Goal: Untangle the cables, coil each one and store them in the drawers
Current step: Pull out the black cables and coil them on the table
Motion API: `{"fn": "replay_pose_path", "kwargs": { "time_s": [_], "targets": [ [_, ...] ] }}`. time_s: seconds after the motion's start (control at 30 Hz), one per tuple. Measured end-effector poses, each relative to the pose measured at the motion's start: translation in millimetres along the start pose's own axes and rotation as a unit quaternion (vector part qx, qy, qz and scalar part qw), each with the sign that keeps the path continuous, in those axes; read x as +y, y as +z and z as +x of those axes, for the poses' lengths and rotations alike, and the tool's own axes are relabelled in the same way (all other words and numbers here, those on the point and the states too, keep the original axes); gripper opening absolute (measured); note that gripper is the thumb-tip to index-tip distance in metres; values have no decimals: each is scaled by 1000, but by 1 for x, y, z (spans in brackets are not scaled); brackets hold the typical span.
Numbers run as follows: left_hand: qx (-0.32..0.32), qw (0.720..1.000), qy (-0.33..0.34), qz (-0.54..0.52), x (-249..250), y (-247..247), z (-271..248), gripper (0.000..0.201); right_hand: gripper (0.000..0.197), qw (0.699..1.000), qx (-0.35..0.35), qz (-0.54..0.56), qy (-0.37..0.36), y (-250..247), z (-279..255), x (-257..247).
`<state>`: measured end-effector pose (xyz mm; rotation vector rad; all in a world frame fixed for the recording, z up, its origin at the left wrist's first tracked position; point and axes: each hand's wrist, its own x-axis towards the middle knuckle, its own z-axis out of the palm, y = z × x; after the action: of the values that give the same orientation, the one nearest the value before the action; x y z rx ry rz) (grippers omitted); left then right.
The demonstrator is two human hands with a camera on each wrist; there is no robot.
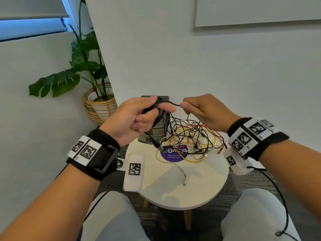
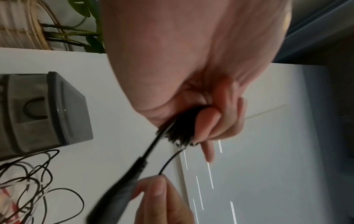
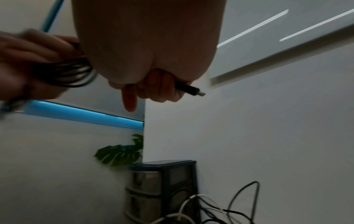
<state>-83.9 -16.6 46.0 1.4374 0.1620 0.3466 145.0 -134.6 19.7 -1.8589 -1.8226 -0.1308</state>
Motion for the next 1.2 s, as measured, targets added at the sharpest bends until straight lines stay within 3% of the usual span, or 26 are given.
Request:
{"fn": "replay_pose_path", "kwargs": {
  "time_s": [0.1,0.17,0.23,0.3,0.47,0.53,0.67,0.77,0.97,1.1,1.2],
  "targets": [
    [59,995,36,-72,-3,4,5,46,41,995,-41,-87,-7,14,-11,-22],
    [145,984,47,-89,-11,8,13,42,34,982,-75,-167,-36,18,-14,-42],
    [227,970,26,-85,-20,13,20,37,26,962,-84,-232,-113,20,-15,-61],
    [259,965,-12,-46,-29,17,22,34,21,947,-77,-259,-172,17,-12,-78],
    [225,960,-62,156,-36,21,21,34,6,974,-101,-133,-152,-8,0,-78],
    [202,965,-84,144,-34,23,21,36,12,984,-105,-50,-137,-9,-1,-71],
    [125,985,-121,9,-26,25,19,31,28,986,-126,56,-95,-2,-6,-67],
    [76,986,-147,-14,-23,22,15,31,29,986,-123,58,-94,2,-7,-64],
    [75,982,-168,42,-22,26,7,45,21,985,-135,11,-110,9,-6,-69],
    [116,980,-156,39,-29,28,9,51,25,984,-125,-47,-114,14,-2,-69],
    [125,984,-121,33,-33,24,9,40,32,993,-75,-14,-88,17,-3,-58]
  ]
}}
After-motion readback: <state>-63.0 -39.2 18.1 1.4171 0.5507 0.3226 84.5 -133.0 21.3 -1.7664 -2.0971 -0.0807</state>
